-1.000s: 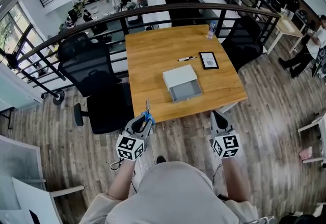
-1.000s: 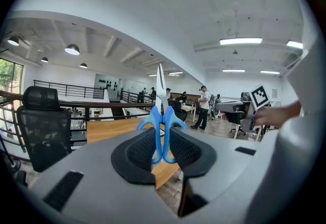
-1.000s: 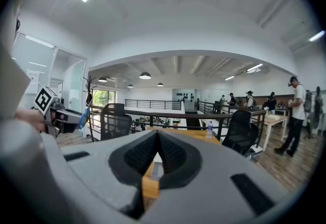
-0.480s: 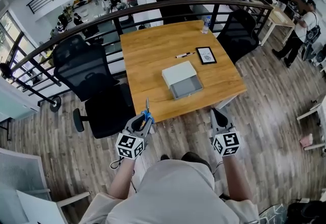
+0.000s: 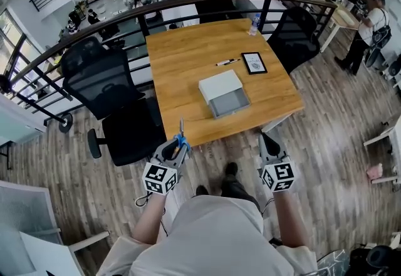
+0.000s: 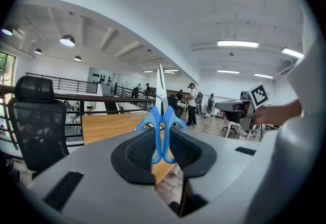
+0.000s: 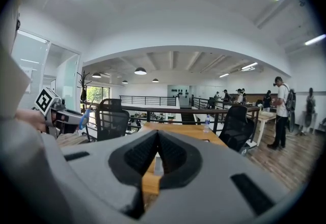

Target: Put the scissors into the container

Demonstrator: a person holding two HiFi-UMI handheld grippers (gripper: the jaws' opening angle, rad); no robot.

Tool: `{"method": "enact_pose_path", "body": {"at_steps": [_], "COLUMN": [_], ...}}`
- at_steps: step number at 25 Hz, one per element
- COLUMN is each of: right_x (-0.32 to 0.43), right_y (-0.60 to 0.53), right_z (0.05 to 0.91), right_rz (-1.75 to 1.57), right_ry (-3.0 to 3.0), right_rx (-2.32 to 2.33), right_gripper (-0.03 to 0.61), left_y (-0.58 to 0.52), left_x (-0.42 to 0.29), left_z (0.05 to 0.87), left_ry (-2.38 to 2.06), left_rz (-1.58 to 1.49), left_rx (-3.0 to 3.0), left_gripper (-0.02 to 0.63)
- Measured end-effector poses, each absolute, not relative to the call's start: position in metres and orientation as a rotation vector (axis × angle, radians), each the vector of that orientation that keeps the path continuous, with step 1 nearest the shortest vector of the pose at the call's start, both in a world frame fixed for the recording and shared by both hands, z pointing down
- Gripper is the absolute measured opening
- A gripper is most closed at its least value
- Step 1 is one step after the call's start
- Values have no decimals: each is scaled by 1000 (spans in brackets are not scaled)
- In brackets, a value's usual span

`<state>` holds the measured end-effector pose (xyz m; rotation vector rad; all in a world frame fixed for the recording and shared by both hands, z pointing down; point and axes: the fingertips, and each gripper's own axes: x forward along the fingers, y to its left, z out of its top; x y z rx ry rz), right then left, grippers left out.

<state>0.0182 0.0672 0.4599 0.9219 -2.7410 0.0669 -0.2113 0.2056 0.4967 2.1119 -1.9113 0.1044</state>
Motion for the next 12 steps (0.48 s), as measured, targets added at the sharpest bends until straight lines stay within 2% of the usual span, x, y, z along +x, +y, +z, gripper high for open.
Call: {"method": "enact_pose_path", "body": {"at_steps": [12], "right_x": [-2], "right_y": [-2], "right_z": [478], "right_rz": [110], "right_ry": [-2751], "right_rx": [830], "right_gripper": [3], "left_y": [153], "left_x": [-216], "left_z": [499], "left_ry": [-1962], "left_rz": [154], "left_rx": [2040], "left_gripper": [78]}}
